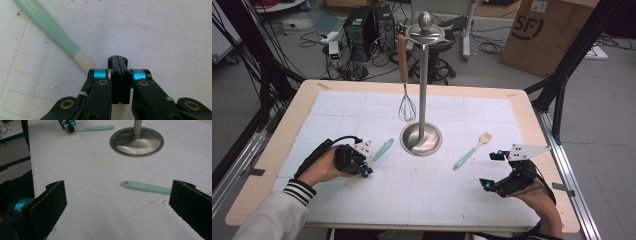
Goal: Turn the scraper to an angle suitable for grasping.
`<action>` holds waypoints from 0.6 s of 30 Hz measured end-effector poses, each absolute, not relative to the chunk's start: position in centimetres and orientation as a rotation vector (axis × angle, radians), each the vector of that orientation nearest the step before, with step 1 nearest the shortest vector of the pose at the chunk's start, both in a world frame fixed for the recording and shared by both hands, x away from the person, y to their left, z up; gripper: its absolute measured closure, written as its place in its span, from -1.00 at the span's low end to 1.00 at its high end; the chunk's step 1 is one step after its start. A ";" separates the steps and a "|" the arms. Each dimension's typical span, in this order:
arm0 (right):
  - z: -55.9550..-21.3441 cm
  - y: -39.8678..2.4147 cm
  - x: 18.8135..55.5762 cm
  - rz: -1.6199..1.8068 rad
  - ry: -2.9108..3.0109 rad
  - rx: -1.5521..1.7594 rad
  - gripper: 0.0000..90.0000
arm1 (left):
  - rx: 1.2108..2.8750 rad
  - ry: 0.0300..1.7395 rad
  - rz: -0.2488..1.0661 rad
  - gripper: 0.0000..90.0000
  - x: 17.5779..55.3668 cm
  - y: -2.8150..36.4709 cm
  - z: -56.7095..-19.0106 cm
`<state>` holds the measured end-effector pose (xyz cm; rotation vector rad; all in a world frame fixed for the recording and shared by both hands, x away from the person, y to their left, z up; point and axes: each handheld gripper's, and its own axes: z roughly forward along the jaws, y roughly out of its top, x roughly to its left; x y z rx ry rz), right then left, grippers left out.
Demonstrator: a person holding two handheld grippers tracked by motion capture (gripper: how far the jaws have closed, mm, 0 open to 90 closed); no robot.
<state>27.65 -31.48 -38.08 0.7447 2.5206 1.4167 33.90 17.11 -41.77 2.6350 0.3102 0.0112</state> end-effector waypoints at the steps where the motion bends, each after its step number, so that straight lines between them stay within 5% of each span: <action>1: -38.1 -31.5 27.7 1.418 2.520 0.743 -1.00 | 2.635 0.306 0.011 1.00 33.9 17.2 -41.8; 18: -38.1 -31.5 27.7 1.414 2.519 0.738 -1.00 | 2.631 0.321 0.003 1.00 33.6 18.3 -41.8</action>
